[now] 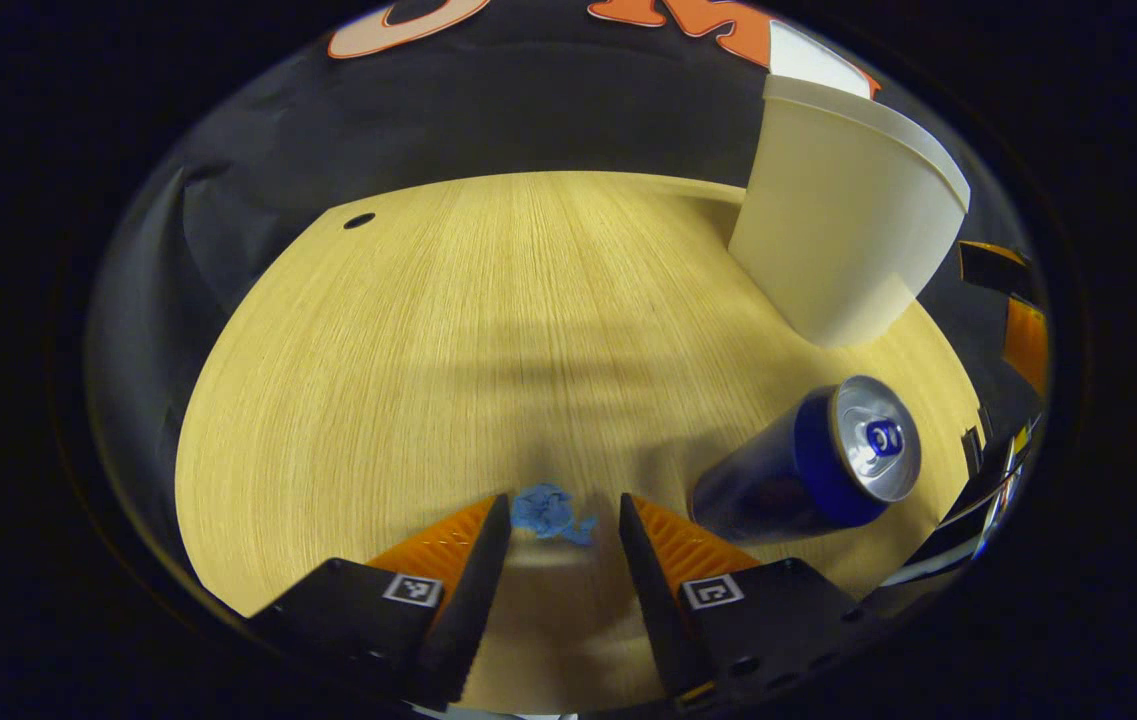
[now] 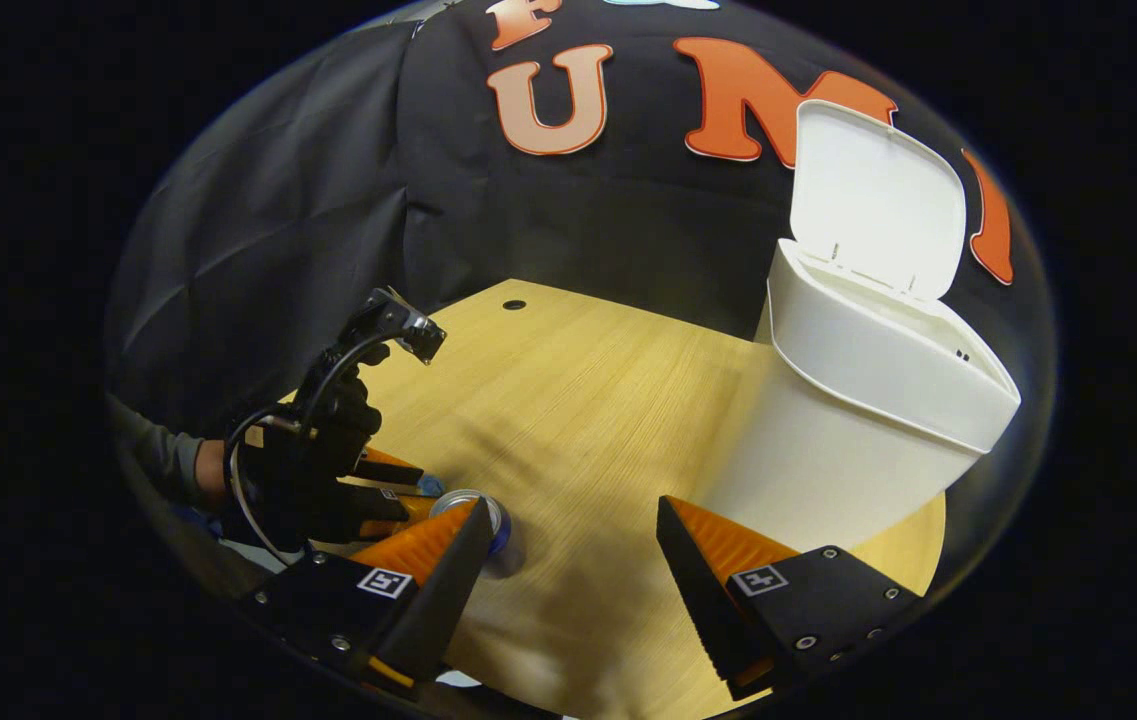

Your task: Press the lid of the desktop garbage bin to open it, pick up the crumpled paper on the desktop and throw it into the bin, then pick up the pop can on the desktop and drop it into the bin, and finally close the garbage bin lid.

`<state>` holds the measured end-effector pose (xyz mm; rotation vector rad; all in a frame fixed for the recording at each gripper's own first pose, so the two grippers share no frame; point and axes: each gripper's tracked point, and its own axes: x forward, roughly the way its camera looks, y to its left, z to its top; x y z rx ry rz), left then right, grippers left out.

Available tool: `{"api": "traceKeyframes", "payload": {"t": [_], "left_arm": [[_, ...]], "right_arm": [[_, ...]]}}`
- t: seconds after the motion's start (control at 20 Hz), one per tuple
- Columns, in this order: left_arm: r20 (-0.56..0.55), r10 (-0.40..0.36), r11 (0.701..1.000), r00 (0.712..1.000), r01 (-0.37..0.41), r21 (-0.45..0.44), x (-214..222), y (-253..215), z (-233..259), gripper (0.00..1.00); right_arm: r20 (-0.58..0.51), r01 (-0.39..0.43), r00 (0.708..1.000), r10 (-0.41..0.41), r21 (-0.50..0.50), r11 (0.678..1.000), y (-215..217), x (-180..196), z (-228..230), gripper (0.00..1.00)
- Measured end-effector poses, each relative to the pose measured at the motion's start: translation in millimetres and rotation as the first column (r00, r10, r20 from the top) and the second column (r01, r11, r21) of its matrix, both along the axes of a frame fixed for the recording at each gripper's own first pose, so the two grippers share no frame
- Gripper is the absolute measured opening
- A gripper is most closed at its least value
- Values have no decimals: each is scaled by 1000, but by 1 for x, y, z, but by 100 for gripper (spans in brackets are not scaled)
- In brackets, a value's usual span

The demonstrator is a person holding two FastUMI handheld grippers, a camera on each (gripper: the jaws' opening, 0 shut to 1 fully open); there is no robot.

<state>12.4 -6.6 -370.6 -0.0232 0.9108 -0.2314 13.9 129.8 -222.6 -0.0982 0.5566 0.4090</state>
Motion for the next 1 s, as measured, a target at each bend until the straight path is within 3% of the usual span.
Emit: {"api": "traceKeyframes", "payload": {"t": [0.15,0.25,0.6,0.85,1.0], "left_arm": [[6,21,999,1000,-21,44,4,15,0,26],[7,19,1000,1000,-19,22,11,17,10,8],[66,31,994,997,-24,-102,22,13,39,7],[68,39,992,997,-31,-118,27,22,45,9],[73,39,995,997,-32,-92,33,25,42,64]], "right_arm": [[-22,-3,1000,4,9,1000,0,-6,-5,100],[-32,-15,999,16,9,1000,1,-9,-10,100],[-43,-29,999,29,5,1000,3,-13,-15,100],[-83,-72,994,74,32,997,13,-28,-29,100],[-94,-95,991,98,41,995,23,-28,-33,100]]}}
